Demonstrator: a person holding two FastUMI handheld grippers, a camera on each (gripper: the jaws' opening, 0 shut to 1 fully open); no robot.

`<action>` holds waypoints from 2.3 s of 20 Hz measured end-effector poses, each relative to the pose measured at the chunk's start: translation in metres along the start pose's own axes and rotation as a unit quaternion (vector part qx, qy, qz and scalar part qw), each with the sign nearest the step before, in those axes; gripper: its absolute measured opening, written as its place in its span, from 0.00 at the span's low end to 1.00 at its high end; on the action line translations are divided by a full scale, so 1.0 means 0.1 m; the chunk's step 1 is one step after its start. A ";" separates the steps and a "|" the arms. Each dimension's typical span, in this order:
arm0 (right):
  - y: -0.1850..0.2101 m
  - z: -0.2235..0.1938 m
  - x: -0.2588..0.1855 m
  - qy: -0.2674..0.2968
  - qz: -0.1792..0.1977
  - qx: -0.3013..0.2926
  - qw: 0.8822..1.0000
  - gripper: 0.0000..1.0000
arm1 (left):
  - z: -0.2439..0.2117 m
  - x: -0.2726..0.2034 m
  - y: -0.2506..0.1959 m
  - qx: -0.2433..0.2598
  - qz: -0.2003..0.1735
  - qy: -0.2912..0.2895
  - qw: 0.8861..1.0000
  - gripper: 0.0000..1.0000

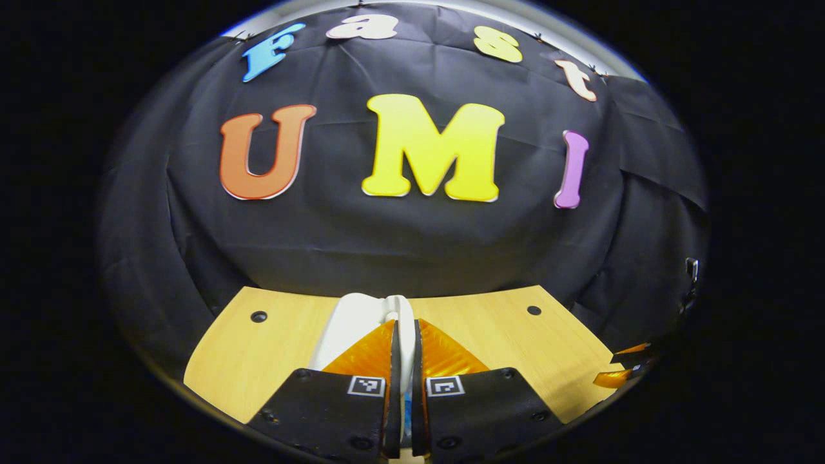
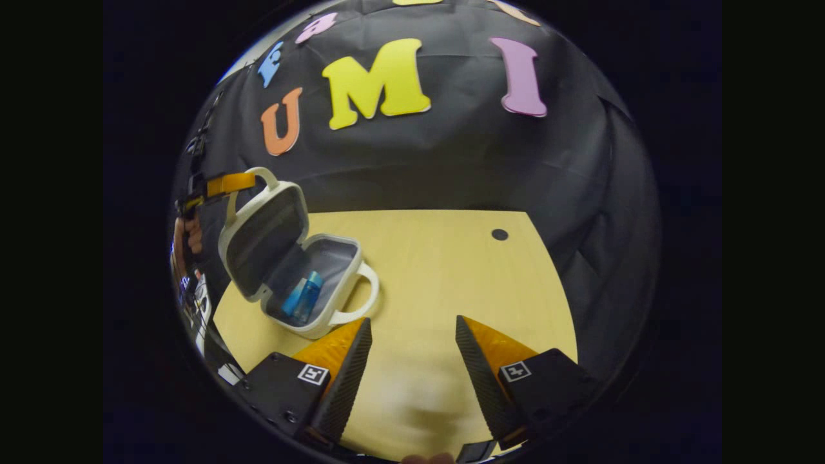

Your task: First open the suitcase, pack the skin care products into it, and then close the suitcase.

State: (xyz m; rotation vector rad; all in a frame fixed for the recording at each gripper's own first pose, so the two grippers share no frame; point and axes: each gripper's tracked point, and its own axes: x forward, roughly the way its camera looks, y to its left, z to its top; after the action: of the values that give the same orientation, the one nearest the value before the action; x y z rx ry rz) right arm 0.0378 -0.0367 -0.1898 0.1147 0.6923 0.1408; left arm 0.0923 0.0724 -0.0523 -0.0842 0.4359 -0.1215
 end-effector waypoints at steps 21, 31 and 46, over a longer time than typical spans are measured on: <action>-1.05 -0.45 -0.18 0.041 -0.056 0.031 0.997 0.77 | -1.72 0.93 -1.48 0.050 -0.046 0.151 0.986 0.10; -0.83 -0.25 -0.09 0.023 -0.043 0.020 0.999 0.78 | -1.79 0.78 -1.53 0.046 -0.065 0.167 0.983 0.23; 0.14 1.90 -0.51 -0.242 -0.054 -0.076 0.966 0.81 | 0.65 -0.33 -0.74 0.030 0.046 -0.135 0.989 0.97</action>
State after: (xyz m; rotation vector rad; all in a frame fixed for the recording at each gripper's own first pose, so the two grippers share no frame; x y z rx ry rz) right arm 0.1197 -0.0424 -0.0102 -0.0366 0.1973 0.0556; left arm 0.0833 0.0075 0.0275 -0.0209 0.1649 -0.0306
